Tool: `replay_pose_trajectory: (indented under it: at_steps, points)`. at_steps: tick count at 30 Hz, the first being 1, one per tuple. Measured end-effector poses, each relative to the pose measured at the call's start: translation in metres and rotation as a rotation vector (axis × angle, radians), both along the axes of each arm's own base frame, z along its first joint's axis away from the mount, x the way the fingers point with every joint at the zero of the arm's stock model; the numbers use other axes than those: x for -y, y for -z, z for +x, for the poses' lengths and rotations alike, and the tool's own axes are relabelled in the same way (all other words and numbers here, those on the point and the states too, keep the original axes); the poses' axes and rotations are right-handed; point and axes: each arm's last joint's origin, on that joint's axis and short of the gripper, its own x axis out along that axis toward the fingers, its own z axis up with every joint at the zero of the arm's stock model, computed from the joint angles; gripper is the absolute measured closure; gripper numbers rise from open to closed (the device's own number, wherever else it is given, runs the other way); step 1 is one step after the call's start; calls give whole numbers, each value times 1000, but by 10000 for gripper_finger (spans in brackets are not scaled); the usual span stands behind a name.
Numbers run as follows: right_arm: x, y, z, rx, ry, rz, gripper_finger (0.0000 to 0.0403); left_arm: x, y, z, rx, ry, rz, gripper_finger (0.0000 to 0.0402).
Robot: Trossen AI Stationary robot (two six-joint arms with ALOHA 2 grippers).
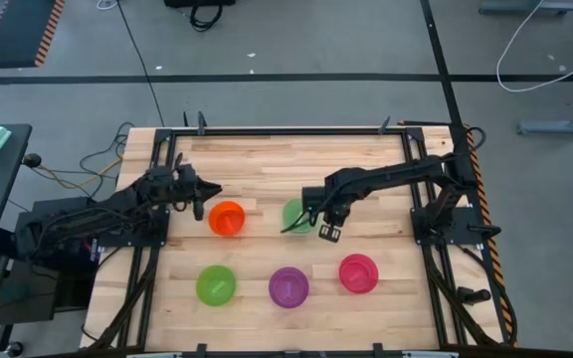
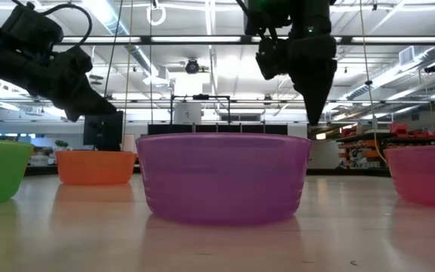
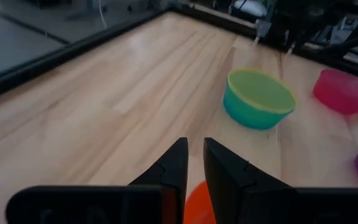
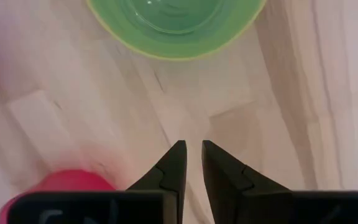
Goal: Nest bowls inside each other
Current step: Stack the orange bowl on top of the yellow bowl
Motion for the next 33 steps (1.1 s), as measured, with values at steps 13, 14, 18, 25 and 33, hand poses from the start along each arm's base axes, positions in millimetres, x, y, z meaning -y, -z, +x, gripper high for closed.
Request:
replay_pose_trajectory:
  at_steps: [13, 14, 18, 25, 33]
  points:
    - [-8, 1, 0, 7, -5, -21, 343, -10, -46, 19, -330, -21, -233, 349]
    - [-8, 1, 0, 7, -7, -22, 343, -11, -51, 23, -351, -15, -252, 349]
    - [-8, 1, 0, 7, -4, -22, 343, -17, -62, 39, -475, -25, -347, 346]
    - [-11, 1, 0, 7, -12, -21, 343, -25, -54, 54, -799, -64, -532, 349]
    - [-21, 0, 0, 9, -43, -45, 343, -29, -38, 63, -904, -46, -558, 346]
